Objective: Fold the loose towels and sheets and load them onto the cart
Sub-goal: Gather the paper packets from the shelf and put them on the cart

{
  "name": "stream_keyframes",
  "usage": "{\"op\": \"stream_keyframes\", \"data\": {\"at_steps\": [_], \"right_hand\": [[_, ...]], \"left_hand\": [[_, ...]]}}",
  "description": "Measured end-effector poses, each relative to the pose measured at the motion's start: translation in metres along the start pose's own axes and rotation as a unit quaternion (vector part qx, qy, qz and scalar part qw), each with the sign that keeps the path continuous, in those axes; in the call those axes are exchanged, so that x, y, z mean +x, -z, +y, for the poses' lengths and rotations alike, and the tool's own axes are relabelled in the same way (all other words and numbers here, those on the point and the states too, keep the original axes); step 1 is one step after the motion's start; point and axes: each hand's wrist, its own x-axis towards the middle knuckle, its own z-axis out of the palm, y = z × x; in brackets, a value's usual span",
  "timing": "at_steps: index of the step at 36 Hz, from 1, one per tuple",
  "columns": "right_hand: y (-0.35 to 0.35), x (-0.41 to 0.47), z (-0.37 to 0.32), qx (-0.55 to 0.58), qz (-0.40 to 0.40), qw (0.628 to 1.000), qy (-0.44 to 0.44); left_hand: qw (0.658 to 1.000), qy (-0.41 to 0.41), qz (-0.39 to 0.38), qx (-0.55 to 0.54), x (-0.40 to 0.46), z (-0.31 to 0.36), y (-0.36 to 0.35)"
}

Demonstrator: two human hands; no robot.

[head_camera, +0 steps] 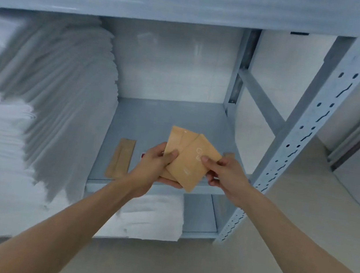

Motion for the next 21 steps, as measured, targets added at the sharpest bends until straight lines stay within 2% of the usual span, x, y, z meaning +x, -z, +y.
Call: {"op": "stream_keyframes", "data": {"at_steps": [6, 11, 13, 16, 18, 21], "right_hand": [[0.033, -0.031, -0.023, 0.069, 0.024, 0.997, -0.017], [0.055, -0.048, -0.035, 0.133, 0.052, 0.988, -0.059], [0.061, -0.052, -0.040, 0.159, 0.043, 0.984, -0.074], [0.067, -0.061, -0.047, 0.216, -0.005, 0.972, -0.087], [0.065, -0.069, -0.053, 0.206, -0.042, 0.974, -0.087], [0.056, -0.079, -0.060, 0.106, -0.070, 0.989, -0.071]], "left_hand": [[0.999, -0.034, 0.006, -0.013, -0.028, 0.009, -0.027], [0.997, -0.060, 0.047, -0.022, -0.045, 0.009, -0.043], [0.994, -0.082, 0.066, -0.014, -0.049, 0.010, -0.049], [0.985, -0.128, 0.103, 0.054, -0.057, 0.014, -0.056], [0.975, -0.159, 0.118, 0.098, -0.061, 0.019, -0.061], [0.955, -0.230, 0.132, 0.136, -0.063, 0.027, -0.065]]}}
